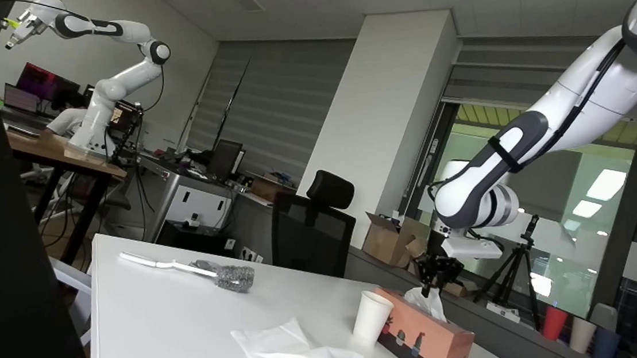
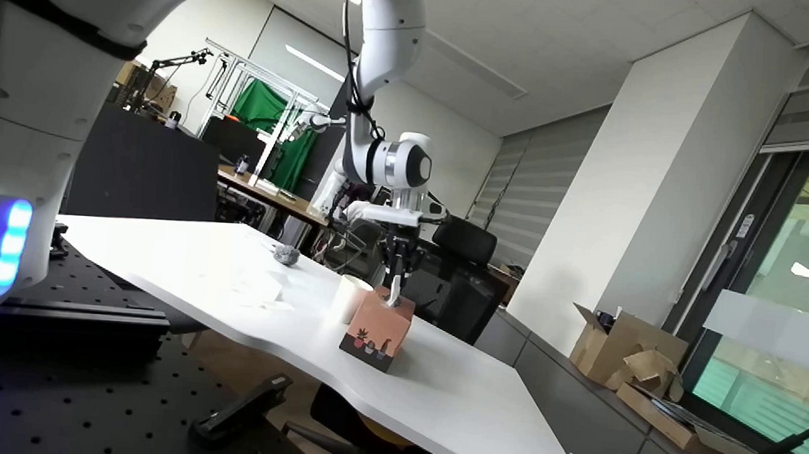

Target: Remove three tissues from the box and put them on the table

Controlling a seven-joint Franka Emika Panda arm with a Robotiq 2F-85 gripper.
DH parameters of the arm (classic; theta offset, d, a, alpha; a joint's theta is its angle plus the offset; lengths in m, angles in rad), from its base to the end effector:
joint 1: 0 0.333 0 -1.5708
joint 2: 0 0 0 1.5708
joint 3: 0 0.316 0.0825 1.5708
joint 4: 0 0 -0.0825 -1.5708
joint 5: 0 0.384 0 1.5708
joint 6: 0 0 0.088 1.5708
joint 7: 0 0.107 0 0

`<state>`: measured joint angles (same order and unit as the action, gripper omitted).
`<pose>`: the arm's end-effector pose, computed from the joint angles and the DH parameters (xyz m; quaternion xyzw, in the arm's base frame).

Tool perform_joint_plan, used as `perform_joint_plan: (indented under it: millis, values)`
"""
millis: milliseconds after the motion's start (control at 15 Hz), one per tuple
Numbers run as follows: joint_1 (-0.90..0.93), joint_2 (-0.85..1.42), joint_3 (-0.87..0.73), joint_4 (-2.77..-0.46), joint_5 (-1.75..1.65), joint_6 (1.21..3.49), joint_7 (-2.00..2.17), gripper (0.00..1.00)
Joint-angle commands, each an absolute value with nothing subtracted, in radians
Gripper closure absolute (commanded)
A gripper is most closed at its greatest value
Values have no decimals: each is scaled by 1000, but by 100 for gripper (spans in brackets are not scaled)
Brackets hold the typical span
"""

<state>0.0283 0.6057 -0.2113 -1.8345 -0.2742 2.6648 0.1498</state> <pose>0.6606 -0.1022 0.2271 0.9844 -0.0255 0.1094 0.1350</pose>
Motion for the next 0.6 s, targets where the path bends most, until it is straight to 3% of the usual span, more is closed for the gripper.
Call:
perform_joint_plan:
  millis: [0, 533]
  values:
    - [41, 596, -218, -1833, -268, 2663, 174, 97]
    - [158, 507, -210, -1823, -307, 2615, 222, 100]
